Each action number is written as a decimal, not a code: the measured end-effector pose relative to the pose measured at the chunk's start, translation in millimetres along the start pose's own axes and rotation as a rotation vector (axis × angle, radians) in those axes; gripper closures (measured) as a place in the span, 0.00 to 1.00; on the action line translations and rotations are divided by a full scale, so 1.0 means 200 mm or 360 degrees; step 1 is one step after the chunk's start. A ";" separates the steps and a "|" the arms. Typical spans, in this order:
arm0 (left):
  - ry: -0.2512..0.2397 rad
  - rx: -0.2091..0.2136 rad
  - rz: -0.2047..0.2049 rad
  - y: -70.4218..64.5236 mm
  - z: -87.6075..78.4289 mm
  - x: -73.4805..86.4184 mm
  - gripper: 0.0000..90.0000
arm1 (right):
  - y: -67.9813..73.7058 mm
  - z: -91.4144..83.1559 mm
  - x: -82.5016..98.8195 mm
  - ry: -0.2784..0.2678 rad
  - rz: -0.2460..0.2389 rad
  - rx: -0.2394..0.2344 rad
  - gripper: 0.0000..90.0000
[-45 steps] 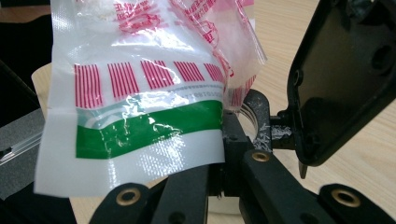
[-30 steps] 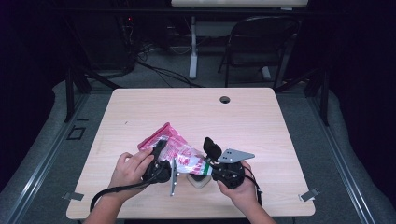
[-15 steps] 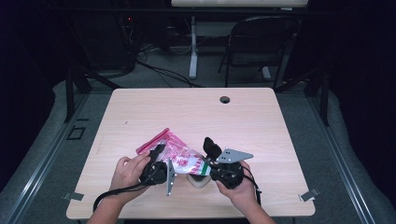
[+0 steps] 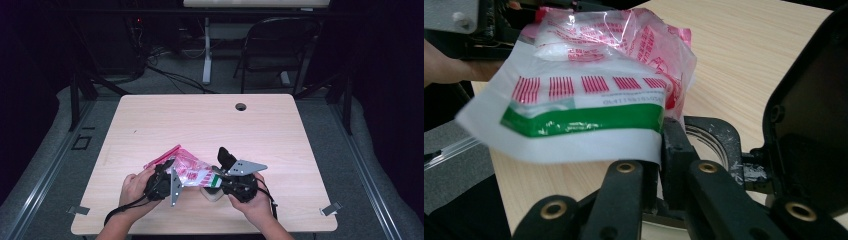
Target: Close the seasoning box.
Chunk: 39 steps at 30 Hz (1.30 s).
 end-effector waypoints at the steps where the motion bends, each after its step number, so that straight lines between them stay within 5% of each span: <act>1: -0.0003 0.0032 -0.0028 0.00 0.00 0.01 0.82 | 0.00 0.00 0.00 0.0000 -0.0001 -0.0006 0.96; 21: -0.0054 0.0392 -0.0362 0.00 0.07 0.08 0.84 | -0.01 -0.03 -0.03 -0.0097 0.0028 -0.0013 0.81; 31: -0.0069 0.0443 -0.0434 0.01 0.08 0.10 0.85 | -0.02 -0.03 -0.03 -0.0117 0.0028 0.0005 0.75; 39: -0.0078 0.0499 -0.0561 0.04 0.10 0.13 0.85 | -0.03 -0.03 -0.03 -0.0125 0.0048 0.0020 0.72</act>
Point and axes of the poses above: each handheld gripper's, and its own axes: z roughly forward along the jaws, x roughly out of its underside, y roughly to its left, the point moved 8 cm from there along z, roughly forward along the jaws, and after that the axes turned 15 degrees about y, right-handed, at the moved point
